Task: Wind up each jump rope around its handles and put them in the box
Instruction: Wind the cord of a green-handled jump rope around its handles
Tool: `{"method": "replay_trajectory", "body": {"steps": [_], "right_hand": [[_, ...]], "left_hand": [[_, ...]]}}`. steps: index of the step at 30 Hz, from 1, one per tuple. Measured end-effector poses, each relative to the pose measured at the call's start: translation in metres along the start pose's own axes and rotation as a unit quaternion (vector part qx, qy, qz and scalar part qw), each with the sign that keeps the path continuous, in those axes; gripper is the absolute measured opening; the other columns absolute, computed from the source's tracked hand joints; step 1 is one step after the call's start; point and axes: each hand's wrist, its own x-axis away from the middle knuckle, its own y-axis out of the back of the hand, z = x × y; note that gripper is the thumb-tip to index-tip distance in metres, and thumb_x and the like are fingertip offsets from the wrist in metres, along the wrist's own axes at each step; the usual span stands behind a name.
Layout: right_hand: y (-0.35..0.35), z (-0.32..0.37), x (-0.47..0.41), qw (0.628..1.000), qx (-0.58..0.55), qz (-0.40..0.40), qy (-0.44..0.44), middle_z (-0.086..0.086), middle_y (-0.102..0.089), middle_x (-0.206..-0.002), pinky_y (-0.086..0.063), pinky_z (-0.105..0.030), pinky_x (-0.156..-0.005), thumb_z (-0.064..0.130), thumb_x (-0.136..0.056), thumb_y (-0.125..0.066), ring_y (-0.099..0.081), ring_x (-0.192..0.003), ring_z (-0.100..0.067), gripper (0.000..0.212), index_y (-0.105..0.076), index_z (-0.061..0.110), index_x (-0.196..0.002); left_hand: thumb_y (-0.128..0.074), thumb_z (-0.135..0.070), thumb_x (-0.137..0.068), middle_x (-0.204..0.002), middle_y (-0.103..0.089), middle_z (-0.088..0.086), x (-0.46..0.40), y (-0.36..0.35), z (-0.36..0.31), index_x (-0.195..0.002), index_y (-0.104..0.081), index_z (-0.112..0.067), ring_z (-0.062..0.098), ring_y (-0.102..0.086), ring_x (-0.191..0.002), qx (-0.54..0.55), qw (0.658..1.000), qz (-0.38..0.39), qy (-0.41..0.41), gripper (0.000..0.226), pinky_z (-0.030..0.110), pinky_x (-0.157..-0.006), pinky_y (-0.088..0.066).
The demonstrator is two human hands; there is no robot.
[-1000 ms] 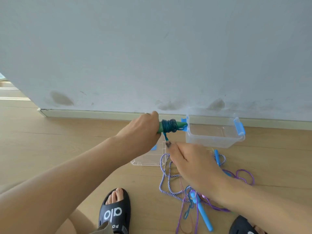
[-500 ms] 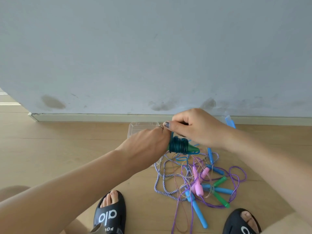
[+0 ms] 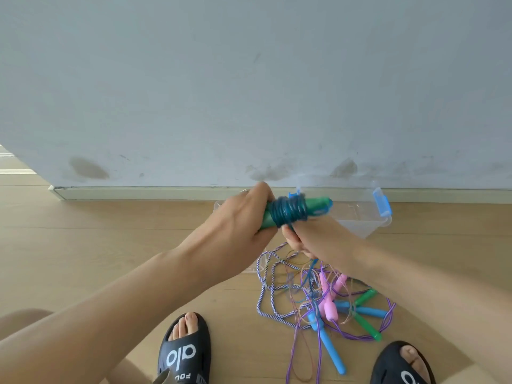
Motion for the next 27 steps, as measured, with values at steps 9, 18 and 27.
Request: {"method": "replay_trajectory", "body": {"steps": [9,18,27], "right_hand": [[-0.041,-0.005,0.033,0.991,0.079,-0.097,0.038,0.005,-0.03,-0.045,-0.028,-0.032,-0.056,0.042,-0.105,-0.033,-0.029,-0.049,-0.016,0.056,-0.035,0.017,-0.055],[-0.022,0.019,0.037,0.869,0.42,-0.117,0.232,0.004,-0.032,-0.045,-0.028,-0.034,-0.044,0.044,-0.092,-0.039,-0.035,-0.045,-0.02,0.039,-0.035,0.02,-0.062],[0.029,0.04,0.019,0.947,0.242,-0.059,0.201,0.009,-0.048,-0.05,-0.034,-0.025,-0.054,0.047,-0.094,-0.058,-0.042,-0.049,-0.007,0.04,-0.055,0.026,-0.061]], "left_hand": [[-0.05,-0.017,-0.095,-0.073,-0.055,0.009,-0.017,-0.007,0.028,-0.098,-0.038,-0.009,0.033,-0.054,-0.061,-0.104,0.981,0.05,0.157,0.015,0.041,-0.053,-0.042],[-0.04,0.004,-0.082,-0.073,-0.032,-0.004,-0.01,-0.025,0.017,-0.092,-0.023,-0.015,0.021,-0.037,-0.052,-0.243,0.956,0.148,0.07,0.027,0.032,-0.051,-0.031],[-0.048,-0.014,-0.095,-0.082,-0.052,0.001,-0.004,-0.025,0.016,-0.104,-0.045,-0.011,0.027,-0.052,-0.06,-0.184,0.974,0.132,-0.032,0.01,0.042,-0.055,-0.048]]}}
